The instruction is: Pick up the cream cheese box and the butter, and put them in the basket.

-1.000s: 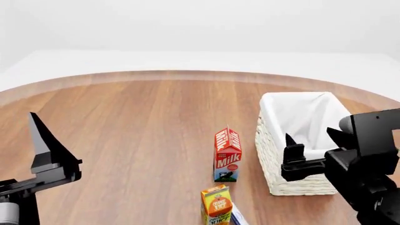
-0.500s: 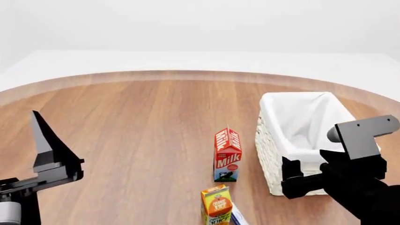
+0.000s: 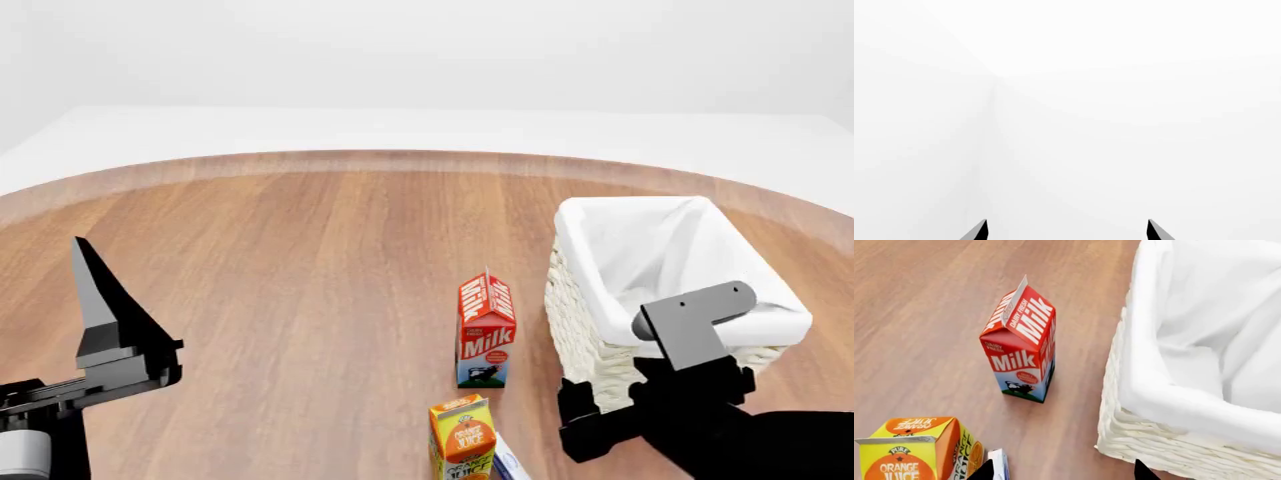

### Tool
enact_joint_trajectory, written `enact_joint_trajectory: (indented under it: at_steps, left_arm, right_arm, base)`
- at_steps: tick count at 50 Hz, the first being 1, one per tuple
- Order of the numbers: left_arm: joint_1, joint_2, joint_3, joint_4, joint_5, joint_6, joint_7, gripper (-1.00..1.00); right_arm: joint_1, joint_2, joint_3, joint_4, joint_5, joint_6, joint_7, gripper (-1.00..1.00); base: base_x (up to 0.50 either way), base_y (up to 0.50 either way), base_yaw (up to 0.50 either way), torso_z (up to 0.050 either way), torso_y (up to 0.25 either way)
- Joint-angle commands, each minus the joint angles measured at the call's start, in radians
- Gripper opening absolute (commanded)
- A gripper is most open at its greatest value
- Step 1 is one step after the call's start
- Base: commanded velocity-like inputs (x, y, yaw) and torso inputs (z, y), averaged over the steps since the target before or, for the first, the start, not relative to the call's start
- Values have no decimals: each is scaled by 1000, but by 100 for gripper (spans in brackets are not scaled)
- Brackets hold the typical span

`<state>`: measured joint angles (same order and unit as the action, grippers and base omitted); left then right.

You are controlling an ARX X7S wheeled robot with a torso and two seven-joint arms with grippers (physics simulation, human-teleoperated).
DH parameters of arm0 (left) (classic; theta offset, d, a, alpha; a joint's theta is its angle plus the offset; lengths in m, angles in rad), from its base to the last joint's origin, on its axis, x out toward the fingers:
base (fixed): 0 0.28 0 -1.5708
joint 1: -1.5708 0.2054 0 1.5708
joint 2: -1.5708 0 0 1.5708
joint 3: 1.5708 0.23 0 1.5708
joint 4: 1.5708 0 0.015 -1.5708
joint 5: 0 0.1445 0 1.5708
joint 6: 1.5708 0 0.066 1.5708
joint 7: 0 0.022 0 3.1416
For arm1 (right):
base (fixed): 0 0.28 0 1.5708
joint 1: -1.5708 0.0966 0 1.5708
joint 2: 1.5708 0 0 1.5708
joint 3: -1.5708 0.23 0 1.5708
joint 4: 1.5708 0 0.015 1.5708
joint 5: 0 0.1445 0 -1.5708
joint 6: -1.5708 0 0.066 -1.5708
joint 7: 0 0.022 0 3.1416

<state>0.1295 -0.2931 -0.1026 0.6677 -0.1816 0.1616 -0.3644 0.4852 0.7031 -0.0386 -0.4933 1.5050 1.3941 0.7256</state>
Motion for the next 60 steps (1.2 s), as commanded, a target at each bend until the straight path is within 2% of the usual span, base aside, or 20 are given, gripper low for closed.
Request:
enact_joint_trajectory:
  at_steps: [1,23,38,60]
  left_arm:
    - [3,16,-19,-2,16,1,18,100]
    - [2,7,-10,-5,17,2,10,100]
    - [8,5,-2,-18,22,17,6,100]
    - [9,-2,2,-32,18,26,-1,100]
  right_arm:
    - [-42,-24,-56,1,-121,-24,-101,100]
    - [-86,15,-90,18,-210,-82,-151,100]
    - [-137,7,-201,26,-338,-148,-238,100]
    - [-101,-31,-352,86,-496,-237,-338,100]
  base:
    - [0,0,0,0,0]
    - [0,0,0,0,0]
    - [0,0,0,0,0]
    - [0,0,0,0,0]
